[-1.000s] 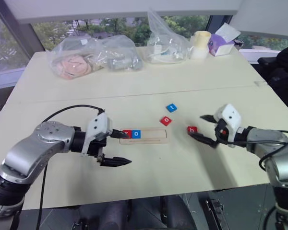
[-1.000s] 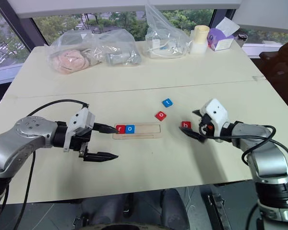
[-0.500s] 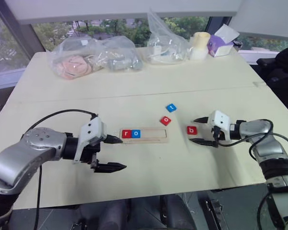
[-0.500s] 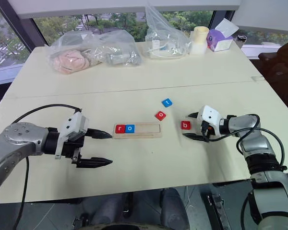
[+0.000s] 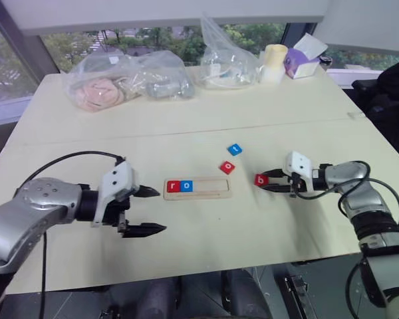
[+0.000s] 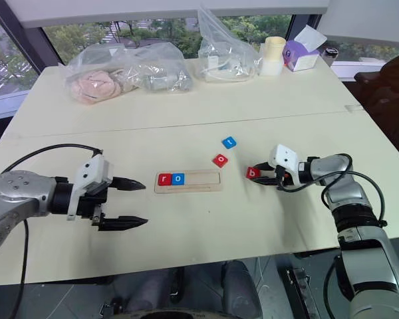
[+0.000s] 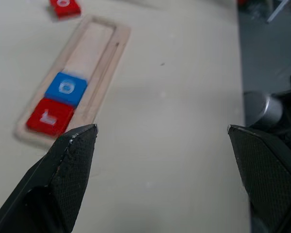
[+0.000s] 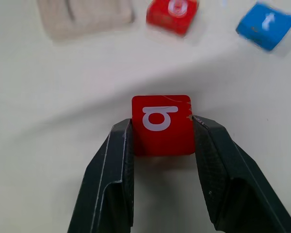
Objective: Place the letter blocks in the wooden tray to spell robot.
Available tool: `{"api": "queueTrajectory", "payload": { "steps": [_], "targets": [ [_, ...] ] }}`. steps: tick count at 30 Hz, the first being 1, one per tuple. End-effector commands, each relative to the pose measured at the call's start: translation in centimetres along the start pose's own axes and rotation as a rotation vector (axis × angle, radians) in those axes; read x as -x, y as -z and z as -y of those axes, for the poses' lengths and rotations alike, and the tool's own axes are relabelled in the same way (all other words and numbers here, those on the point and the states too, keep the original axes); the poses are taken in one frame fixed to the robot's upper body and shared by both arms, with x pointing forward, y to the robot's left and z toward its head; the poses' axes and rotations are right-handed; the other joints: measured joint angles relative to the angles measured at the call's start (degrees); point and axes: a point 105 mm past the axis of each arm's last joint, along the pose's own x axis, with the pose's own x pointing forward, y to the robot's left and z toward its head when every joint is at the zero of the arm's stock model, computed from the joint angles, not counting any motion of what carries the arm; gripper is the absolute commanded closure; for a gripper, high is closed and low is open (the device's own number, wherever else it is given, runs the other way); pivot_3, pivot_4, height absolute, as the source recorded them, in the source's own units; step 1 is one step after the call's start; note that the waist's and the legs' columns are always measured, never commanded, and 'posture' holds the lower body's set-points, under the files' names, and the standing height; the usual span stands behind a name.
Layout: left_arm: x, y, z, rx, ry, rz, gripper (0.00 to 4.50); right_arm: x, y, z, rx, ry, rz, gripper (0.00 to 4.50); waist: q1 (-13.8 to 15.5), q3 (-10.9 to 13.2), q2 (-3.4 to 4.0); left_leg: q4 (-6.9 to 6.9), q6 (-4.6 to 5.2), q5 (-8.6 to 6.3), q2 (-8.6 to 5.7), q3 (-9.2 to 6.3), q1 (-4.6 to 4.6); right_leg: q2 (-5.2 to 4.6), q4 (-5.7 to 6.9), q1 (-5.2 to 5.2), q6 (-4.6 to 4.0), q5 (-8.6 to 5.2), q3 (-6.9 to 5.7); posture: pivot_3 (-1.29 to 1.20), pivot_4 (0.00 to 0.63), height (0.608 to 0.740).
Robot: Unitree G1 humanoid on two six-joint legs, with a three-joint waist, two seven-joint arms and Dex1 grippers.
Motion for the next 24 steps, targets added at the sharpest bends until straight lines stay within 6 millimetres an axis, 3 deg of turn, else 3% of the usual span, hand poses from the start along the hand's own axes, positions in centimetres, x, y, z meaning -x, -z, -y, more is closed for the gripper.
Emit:
{"api": "queueTrajectory", "payload": {
  "steps": [1,6,10,24],
  "targets": [
    [1.4,-0.6,-0.9,-0.056,-0.044,0.019,0.00,-2.0,-5.7,-0.3,0.104,-0.035,0.059,3.36,-0.04,0.02,0.03,0.01,0.00,0.00,0.18,0.00,-0.04,0.02,0.05,-0.07,-0.03,-0.02,0.00,0.00,0.150,0.740],
    [1.3,-0.7,-1.1,-0.047,-0.061,0.043,0.00,-4.6,-7.7,-1.1,0.174,-0.057,0.020,3.36,1.22,0.00,-0.01,0.05,-0.02,-0.01,0.20,0.05,-0.22,0.06,-0.11,-0.12,-0.03,-0.02,-0.08,0.00,0.150,0.740],
    [0.9,-1.1,-1.0,-0.035,-0.064,0.086,0.00,-6.3,-7.9,-2.2,0.209,-0.120,0.004,3.36,1.08,0.00,-0.01,0.09,-0.02,-0.01,0.15,0.05,-0.32,0.02,-0.17,-0.13,-0.02,-0.01,-0.10,0.00,0.150,0.740],
    [0.0,-1.4,0.2,0.005,-0.061,0.130,0.00,-8.8,-8.3,-3.4,0.239,-0.205,-0.004,3.36,0.82,0.01,-0.02,0.10,-0.02,0.00,0.19,0.03,-0.28,0.24,-0.07,-0.18,-0.09,0.05,-0.10,0.00,0.150,0.740]
  ]
}}
